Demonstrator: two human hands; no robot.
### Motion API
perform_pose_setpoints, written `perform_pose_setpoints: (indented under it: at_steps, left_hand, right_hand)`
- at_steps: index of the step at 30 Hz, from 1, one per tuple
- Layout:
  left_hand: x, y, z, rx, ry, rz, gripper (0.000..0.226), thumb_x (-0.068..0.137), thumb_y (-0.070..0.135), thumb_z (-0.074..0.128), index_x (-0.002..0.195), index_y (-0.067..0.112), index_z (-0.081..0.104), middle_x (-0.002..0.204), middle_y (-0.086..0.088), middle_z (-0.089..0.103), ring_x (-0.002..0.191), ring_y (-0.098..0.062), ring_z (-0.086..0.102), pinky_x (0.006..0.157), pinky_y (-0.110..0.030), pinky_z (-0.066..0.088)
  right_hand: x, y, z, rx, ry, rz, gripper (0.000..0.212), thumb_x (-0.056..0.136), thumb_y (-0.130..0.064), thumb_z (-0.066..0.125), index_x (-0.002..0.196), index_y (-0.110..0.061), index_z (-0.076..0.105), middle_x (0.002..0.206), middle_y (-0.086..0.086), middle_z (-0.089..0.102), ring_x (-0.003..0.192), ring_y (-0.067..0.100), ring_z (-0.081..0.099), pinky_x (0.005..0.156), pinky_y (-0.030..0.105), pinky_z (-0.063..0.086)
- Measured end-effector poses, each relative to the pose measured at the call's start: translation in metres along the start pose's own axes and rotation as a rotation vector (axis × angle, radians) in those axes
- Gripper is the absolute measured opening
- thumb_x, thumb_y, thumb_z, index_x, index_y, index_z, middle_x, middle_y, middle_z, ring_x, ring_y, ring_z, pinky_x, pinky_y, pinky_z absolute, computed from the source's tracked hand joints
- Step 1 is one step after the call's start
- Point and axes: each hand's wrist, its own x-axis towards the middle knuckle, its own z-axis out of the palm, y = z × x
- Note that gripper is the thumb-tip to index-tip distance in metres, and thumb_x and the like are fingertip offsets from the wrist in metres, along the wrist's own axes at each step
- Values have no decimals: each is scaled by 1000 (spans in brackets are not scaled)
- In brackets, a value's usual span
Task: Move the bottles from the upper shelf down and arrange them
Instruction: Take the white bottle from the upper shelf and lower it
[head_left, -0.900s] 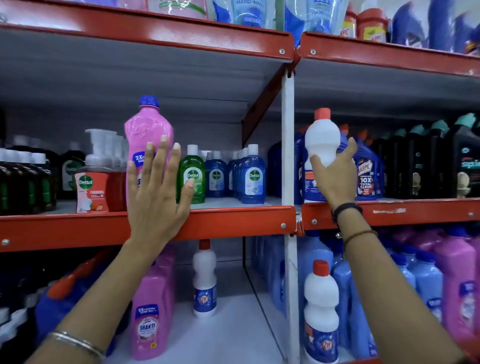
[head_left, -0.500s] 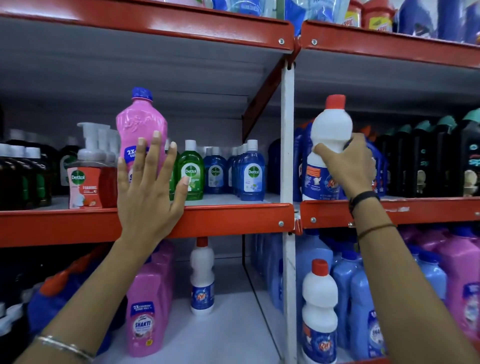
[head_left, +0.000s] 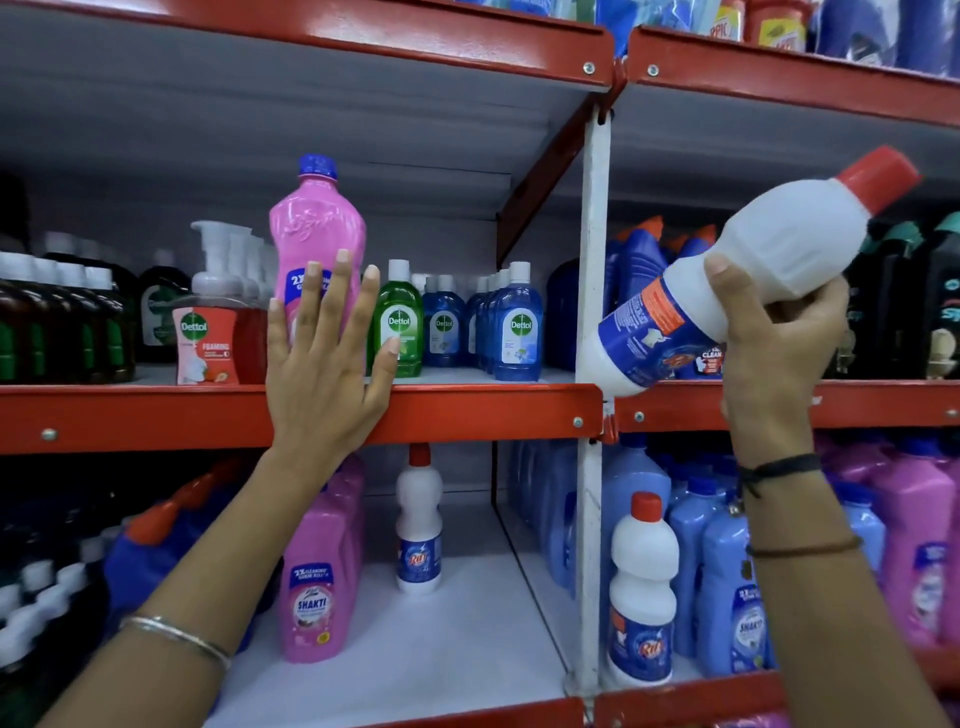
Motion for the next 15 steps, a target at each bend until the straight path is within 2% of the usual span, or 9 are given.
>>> perform_pose_setpoints:
  at_steps: [4, 6, 11, 13, 15]
  left_hand:
    - [-1, 0, 0, 13, -15, 1, 63, 97, 48, 25, 153, 25, 9, 162, -5, 10, 150, -21, 5, 120, -46, 2]
    - [-1, -1, 0, 15, -18, 5, 63, 97, 47, 27, 153, 24, 10, 162, -5, 10, 150, -22, 6, 120, -47, 3]
    - [-1, -2, -1, -23, -6, 3, 62, 97, 43, 30, 153, 23, 13, 162, -6, 13, 149, -23, 8, 120, -48, 6]
    - [-1, -1, -1, -23, 1, 7, 62, 97, 43, 31, 153, 23, 13, 162, -6, 14, 149, -23, 10, 120, -48, 7]
    - [-1, -1, -1, -23, 11, 14, 61, 97, 42, 33, 152, 23, 14, 161, -6, 16, 149, -23, 11, 120, -49, 9]
  right_hand:
    - [-48, -1, -1, 32, -61, 58, 61, 66, -31, 78, 116, -11, 51, 117, 7, 62, 105, 14, 62, 88, 27, 51]
    - [-76, 4, 0, 42, -96, 97, 65, 64, -33, 78, 119, -9, 49, 118, 9, 61, 106, 15, 62, 89, 28, 51]
    - [-148, 31, 4, 39, -206, 161, 69, 63, -22, 80, 122, -8, 47, 112, -2, 61, 99, -1, 61, 80, 15, 50]
    - [-176, 47, 7, 33, -246, 186, 73, 59, -32, 80, 121, -13, 48, 115, -6, 60, 103, 0, 61, 82, 16, 51]
    - [-202, 63, 9, 6, -282, 225, 80, 56, -50, 80, 119, -14, 48, 114, -17, 60, 102, -3, 61, 82, 14, 50]
